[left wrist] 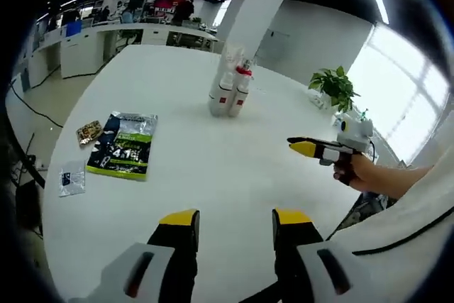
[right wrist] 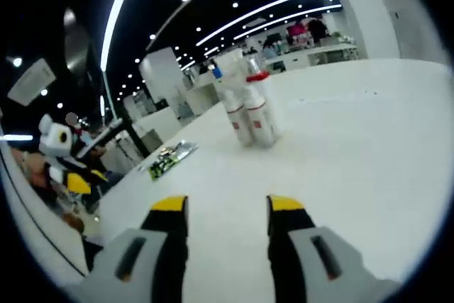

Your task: Arrange the skincare products in the storage area until every visible bottle or jar stands upright without overlapping.

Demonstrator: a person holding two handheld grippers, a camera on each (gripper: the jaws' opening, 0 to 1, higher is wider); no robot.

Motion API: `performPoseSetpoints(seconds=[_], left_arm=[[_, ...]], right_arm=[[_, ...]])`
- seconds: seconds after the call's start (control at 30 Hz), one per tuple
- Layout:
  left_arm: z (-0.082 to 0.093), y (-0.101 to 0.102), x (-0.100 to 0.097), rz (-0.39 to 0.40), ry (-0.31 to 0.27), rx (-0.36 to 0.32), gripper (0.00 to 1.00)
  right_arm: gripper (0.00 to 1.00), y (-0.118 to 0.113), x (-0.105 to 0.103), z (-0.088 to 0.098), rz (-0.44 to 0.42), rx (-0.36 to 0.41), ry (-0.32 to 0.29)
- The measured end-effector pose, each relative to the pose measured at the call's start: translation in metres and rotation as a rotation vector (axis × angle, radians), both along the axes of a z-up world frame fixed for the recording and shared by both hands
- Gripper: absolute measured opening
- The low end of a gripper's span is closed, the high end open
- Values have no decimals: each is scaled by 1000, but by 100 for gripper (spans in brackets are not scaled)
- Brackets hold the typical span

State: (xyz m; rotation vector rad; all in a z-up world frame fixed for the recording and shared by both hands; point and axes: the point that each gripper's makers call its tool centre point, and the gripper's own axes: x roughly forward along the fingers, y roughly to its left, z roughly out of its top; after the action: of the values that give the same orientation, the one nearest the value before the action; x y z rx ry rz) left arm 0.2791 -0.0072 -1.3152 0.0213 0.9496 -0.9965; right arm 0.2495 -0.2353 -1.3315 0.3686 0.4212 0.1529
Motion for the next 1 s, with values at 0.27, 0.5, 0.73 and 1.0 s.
performPoseSetpoints(seconds=[0.27,0.5,0.73,1.0], left_arm=[[-14,12,74,70,-21,120,74],[-31,10,121,90,-55,184,81],[-49,14,159,80,-116,269,85],[-70,22,179,66,-121,364,87]], right_arm=[[43,8,-14,11,19,-18,58],[43,3,-34,29,-4,-47,100],[43,-9,-56,28,-56,-85,133],[42,-13,-66,21,-101,-83,181]])
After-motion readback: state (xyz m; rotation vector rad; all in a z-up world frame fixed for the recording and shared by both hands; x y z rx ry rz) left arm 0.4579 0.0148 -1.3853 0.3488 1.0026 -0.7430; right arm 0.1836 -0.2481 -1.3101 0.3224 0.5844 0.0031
